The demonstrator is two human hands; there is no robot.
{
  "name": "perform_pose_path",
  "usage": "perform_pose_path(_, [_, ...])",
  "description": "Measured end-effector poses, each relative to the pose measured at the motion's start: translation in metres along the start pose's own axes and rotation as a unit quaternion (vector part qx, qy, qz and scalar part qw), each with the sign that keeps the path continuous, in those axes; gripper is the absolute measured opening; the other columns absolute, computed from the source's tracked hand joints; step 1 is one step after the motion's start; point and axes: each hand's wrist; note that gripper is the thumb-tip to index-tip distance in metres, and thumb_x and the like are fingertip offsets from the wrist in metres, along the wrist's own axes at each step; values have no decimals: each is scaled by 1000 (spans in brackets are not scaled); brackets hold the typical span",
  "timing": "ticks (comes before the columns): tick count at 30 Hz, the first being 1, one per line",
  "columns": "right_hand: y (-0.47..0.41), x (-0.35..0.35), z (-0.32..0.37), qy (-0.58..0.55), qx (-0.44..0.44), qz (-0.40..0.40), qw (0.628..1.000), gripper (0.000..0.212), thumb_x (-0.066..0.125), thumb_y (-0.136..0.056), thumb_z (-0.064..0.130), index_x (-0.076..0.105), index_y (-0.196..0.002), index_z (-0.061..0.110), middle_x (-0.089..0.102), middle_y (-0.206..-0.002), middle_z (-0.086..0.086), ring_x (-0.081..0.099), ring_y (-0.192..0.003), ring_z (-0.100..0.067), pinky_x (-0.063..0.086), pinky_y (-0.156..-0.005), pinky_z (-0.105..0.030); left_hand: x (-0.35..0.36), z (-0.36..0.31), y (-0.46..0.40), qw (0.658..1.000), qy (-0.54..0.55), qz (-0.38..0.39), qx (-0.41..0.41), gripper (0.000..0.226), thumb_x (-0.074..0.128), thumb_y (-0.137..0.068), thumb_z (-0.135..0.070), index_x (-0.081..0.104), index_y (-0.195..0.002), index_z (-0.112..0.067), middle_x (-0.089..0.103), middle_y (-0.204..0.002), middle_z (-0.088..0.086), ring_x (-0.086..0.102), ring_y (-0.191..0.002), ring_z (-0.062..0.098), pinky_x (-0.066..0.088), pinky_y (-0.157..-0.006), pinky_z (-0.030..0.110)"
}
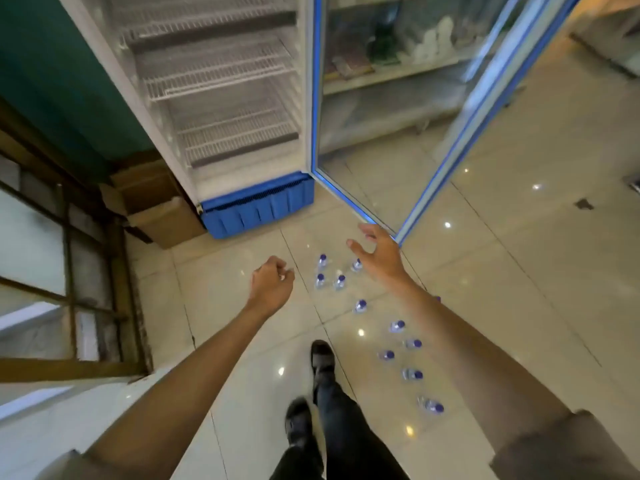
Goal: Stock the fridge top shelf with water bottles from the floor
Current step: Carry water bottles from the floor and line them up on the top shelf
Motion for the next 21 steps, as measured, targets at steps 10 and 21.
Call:
perform_pose_path(10, [110,-89,-112,0,102,-36,994,50,71,-88,34,56,-132,17,58,-132,4,53,-123,-9,43,-100,-26,117,1,76,996,-38,76,21,27,56,-93,-24,58,-116,-10,64,-102,1,60,-98,19,49,-87,31])
perform_pose_path(21, [178,-171,-268,23,133,16,991,48,69,-89,35,56,-133,20,56,-132,10,52,-115,-3,37,-86,-4,292,0,157,994,-67,72,40,31,58,-93,-22,56,-122,-12,62,-119,3,59,-107,21,49,-90,33])
Point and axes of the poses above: each hand's wrist, its own y-axis away from the middle knuckle, its own x-axis out of the palm, z = x × y
